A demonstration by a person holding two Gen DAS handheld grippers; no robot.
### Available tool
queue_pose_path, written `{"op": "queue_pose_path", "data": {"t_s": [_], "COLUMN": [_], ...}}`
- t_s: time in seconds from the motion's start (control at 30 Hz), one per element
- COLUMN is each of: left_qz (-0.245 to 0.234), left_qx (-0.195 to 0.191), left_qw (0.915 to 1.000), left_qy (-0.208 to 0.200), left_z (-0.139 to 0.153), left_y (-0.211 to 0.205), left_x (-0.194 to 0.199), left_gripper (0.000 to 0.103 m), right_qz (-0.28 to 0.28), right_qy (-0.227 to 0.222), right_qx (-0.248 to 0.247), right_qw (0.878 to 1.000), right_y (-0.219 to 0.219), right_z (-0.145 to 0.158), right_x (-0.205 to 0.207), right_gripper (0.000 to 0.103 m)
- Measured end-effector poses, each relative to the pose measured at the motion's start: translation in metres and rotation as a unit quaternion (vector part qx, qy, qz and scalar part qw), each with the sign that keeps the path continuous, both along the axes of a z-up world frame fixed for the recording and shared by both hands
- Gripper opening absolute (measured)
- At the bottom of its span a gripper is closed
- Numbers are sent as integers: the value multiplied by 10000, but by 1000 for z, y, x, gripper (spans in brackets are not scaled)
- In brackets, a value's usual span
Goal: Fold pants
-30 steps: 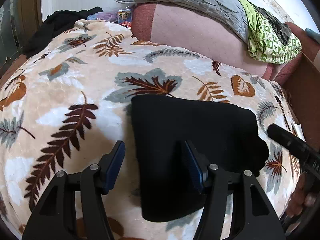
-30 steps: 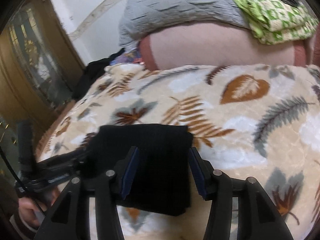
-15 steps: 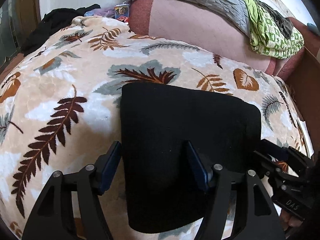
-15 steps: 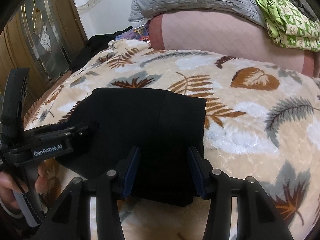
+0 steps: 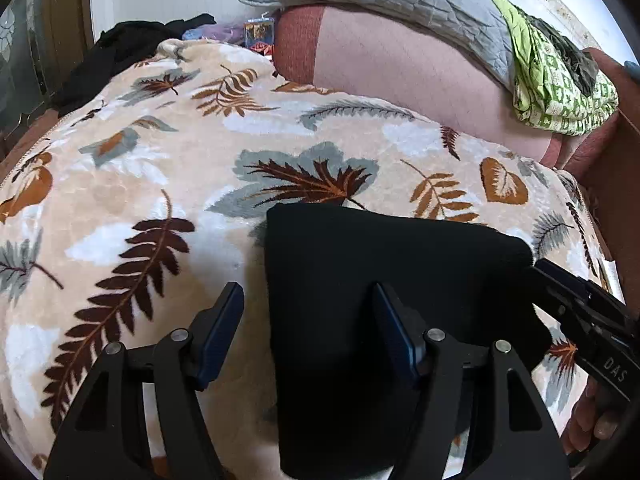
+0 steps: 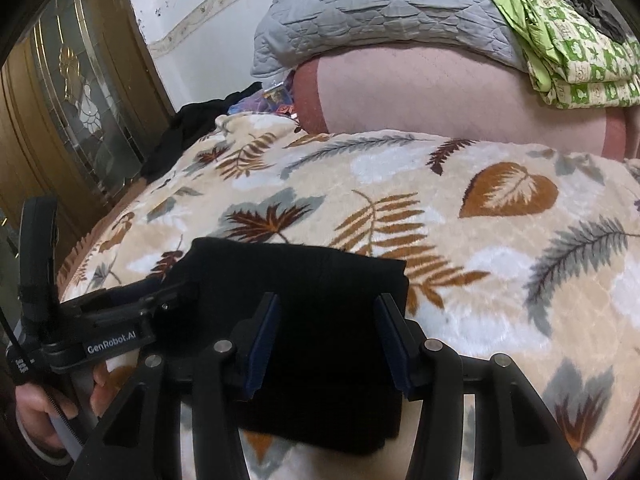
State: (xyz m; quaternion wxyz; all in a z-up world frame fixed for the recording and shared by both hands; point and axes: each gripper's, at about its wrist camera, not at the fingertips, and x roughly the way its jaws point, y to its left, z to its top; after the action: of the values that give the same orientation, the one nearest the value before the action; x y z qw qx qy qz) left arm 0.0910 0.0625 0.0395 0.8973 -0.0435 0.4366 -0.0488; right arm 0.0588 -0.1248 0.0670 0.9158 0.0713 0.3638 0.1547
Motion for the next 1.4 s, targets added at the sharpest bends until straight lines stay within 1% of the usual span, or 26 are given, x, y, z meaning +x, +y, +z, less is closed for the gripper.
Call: {"op": "queue_pose_path", "data": {"t_s": [0.17,0.27,0.37,0.53,0.67,0.73,0.8,0.9,1.13,1.2,1.33,1.4], "left_qz": [-19,-14,-9,5,59,108,95,97,123,173,240,263], "left_qx": [-33,-30,-4,127,94,95,145,218,275,259,245,338], "left_qw": [10000,10000,10000,9999,9997,9995,9993,9985,9972,9963,9955,9946], "left_qy": [0,-16,-12,-94,-207,-269,-343,-488,-691,-800,-884,-943], "left_z": [-8,-8,-7,2,12,17,21,26,38,42,46,48], "left_y": [-4,-5,-6,-8,-7,-7,-8,-11,-15,-14,-14,-14], "left_x": [6,6,6,-6,-20,-29,-36,-49,-73,-82,-92,-97], "left_gripper": [72,72,72,72,72,72,75,76,78,82,83,83], "right_qz": [13,44,78,30,10,-9,-19,0,27,36,25,20], "right_qy": [323,278,257,115,32,23,6,6,-74,-127,-158,-169], "right_qx": [-2,-114,-163,19,-14,19,80,131,263,272,305,302], "right_qw": [9995,9995,9995,9999,10000,10000,10000,9999,9996,9995,9994,9994], "right_y": [3,6,6,-1,-1,-2,-2,-1,0,0,-2,-3], "right_z": [-23,-27,-22,-4,4,6,8,11,22,25,29,30], "right_x": [24,24,19,-4,-23,-32,-40,-49,-70,-76,-87,-91], "right_gripper": [51,51,50,51,51,54,55,55,57,59,59,59]}}
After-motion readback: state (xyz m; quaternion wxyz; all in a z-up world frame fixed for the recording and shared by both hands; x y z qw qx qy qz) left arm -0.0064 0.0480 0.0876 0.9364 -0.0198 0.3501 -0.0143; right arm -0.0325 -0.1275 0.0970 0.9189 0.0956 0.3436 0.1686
